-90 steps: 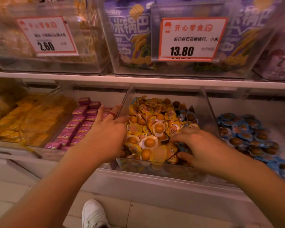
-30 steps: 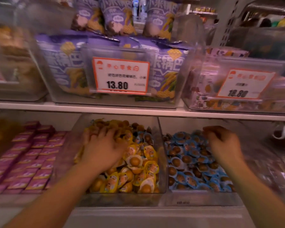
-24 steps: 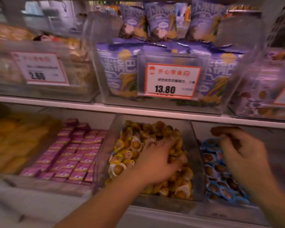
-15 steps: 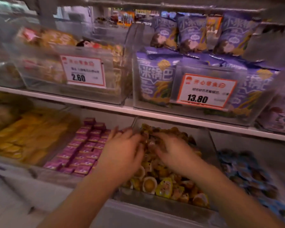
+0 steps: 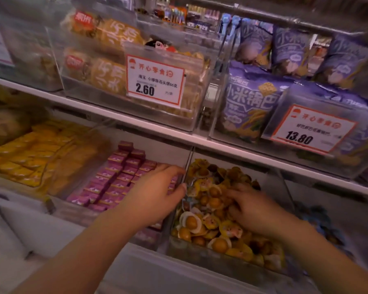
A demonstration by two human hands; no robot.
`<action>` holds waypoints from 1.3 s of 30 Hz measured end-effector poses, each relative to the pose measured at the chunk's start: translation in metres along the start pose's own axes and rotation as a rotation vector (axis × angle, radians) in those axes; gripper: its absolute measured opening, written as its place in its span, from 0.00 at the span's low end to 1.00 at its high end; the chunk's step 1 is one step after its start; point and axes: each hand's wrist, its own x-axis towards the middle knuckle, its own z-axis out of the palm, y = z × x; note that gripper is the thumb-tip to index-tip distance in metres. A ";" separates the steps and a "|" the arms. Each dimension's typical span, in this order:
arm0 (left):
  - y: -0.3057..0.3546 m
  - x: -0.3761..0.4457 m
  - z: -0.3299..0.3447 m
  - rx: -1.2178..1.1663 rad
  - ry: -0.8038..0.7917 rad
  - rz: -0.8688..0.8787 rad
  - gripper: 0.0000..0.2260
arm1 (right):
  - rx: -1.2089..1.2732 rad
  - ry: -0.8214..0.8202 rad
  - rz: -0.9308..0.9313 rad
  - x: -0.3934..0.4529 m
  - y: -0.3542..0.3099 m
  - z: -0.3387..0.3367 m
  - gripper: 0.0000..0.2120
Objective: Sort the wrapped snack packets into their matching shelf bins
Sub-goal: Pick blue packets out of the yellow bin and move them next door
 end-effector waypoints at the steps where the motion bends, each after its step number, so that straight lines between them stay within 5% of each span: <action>1: 0.000 -0.001 0.000 0.001 -0.002 0.001 0.18 | -0.010 -0.033 0.021 -0.002 0.008 -0.004 0.21; 5: 0.000 -0.002 0.000 0.009 -0.021 0.008 0.19 | 0.166 -0.076 0.077 0.008 0.013 -0.019 0.16; 10: 0.001 -0.003 0.001 -0.013 -0.010 0.000 0.18 | 0.258 0.197 -0.031 0.053 -0.032 -0.019 0.29; 14: -0.001 -0.001 0.002 -0.027 0.009 -0.002 0.18 | 0.119 -0.075 -0.053 0.078 -0.067 0.011 0.38; 20: -0.005 -0.001 0.003 -0.033 -0.005 0.013 0.19 | -0.029 0.171 -0.123 0.066 -0.038 0.007 0.13; 23: -0.006 -0.001 0.002 -0.039 -0.007 0.019 0.19 | -0.115 0.191 -0.090 0.056 -0.014 -0.003 0.09; 28: -0.004 -0.002 0.000 -0.043 -0.002 0.021 0.18 | -0.280 0.096 -0.032 0.047 0.006 -0.015 0.15; 32: -0.001 -0.001 0.000 -0.052 -0.014 0.010 0.18 | -0.095 0.128 -0.136 0.051 -0.031 -0.019 0.22; 35: 0.000 -0.002 0.000 -0.063 -0.017 0.008 0.18 | 0.174 -0.068 -0.157 0.058 -0.065 -0.004 0.23; 39: 0.001 -0.003 0.000 -0.059 -0.021 0.006 0.18 | 0.051 -0.148 -0.056 0.074 -0.076 0.015 0.32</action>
